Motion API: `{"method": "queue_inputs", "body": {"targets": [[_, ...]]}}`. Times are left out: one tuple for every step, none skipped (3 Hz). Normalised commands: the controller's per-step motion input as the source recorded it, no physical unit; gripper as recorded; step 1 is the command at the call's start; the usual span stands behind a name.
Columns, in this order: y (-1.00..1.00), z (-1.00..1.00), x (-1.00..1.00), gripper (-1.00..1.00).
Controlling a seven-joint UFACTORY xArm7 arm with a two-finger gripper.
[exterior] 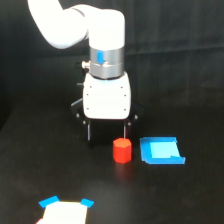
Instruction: Pick up the red object from the table
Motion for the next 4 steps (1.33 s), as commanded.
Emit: {"method": "queue_inputs", "body": {"targets": [[-1.0,0.0,1.0,1.0],[-0.94,-0.01,1.0,1.0],[-0.93,-0.05,0.87,0.25],[-0.18,0.46,-0.41,-1.0]]}}
